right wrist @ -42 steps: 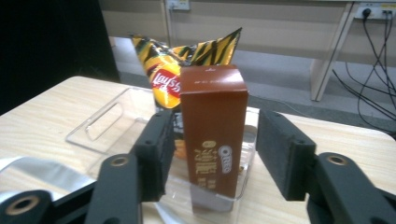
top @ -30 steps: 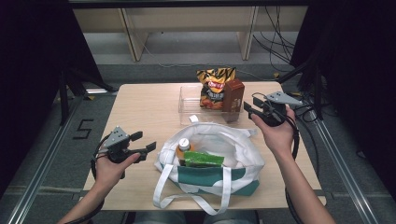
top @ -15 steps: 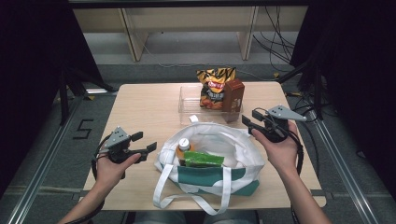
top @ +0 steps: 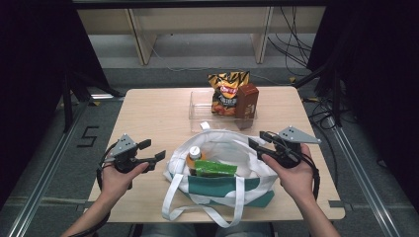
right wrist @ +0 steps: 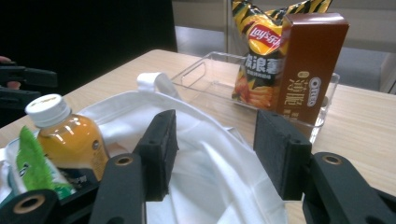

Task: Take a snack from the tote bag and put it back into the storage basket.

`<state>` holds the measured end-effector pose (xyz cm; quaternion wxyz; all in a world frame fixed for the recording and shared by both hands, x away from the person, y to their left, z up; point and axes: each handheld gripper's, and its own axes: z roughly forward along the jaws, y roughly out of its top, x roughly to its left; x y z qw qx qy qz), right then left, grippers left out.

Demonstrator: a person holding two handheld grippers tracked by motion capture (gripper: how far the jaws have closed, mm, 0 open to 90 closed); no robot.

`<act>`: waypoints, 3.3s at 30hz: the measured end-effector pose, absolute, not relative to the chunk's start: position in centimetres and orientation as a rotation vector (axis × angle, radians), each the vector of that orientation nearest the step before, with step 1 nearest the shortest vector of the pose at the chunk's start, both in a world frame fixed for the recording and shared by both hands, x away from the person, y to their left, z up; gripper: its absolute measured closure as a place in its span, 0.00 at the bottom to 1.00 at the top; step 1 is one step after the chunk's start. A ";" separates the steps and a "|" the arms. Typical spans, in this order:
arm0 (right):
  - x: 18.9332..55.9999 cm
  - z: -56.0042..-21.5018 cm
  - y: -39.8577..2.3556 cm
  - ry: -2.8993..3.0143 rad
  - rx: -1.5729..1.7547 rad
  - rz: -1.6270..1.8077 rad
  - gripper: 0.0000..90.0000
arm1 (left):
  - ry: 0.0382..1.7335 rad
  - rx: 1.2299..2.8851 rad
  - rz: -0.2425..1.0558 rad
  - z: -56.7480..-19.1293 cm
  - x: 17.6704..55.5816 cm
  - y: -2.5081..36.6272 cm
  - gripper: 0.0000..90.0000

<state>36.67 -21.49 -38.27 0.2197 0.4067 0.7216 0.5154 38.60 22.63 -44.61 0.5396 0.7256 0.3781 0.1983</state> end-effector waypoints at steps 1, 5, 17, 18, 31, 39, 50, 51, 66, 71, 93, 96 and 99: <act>36.6 -38.3 -21.6 1.994 1.124 1.417 0.55 | 0.903 1.728 0.473 -44.6 38.5 22.6 0.27; 36.5 -38.4 -21.6 1.993 1.143 1.452 0.55 | 0.889 1.734 0.482 -44.5 38.4 22.6 0.27; 36.2 -38.3 -21.1 2.008 1.108 1.441 0.54 | 0.888 1.740 0.488 -44.4 38.3 22.6 0.27; 36.2 -38.3 -21.1 2.009 1.107 1.444 0.54 | 0.881 1.733 0.483 -44.5 38.4 22.6 0.27; 36.1 -38.5 -20.8 2.037 1.092 1.450 0.54 | 0.890 1.736 0.485 -44.5 38.4 22.5 0.27; 35.0 -38.6 -20.1 2.069 1.078 1.486 0.57 | 0.879 1.732 0.499 -44.2 38.1 22.5 0.27; 33.5 -38.7 -19.6 2.122 1.009 1.506 0.61 | 0.880 1.737 0.482 -44.3 37.9 22.1 0.27; 33.5 -38.7 -19.5 2.121 1.019 1.513 0.61 | 0.881 1.742 0.485 -44.3 37.9 22.1 0.27; 33.5 -40.0 -18.0 2.226 0.974 1.523 0.60 | 0.877 1.758 0.482 -44.4 38.0 22.1 0.27; 33.4 -40.7 -17.4 2.269 0.973 1.513 0.61 | 0.876 1.759 0.480 -44.4 38.0 22.1 0.27; 33.4 -41.6 -16.6 2.337 0.945 1.505 0.78 | 0.874 1.753 0.484 -44.4 38.0 22.1 0.27; 33.4 -41.7 -16.6 2.341 0.950 1.513 0.81 | 0.875 1.753 0.484 -44.4 38.0 22.1 0.27; 33.4 -41.7 -16.7 2.348 0.933 1.510 0.83 | 0.876 1.752 0.483 -44.4 38.0 22.1 0.27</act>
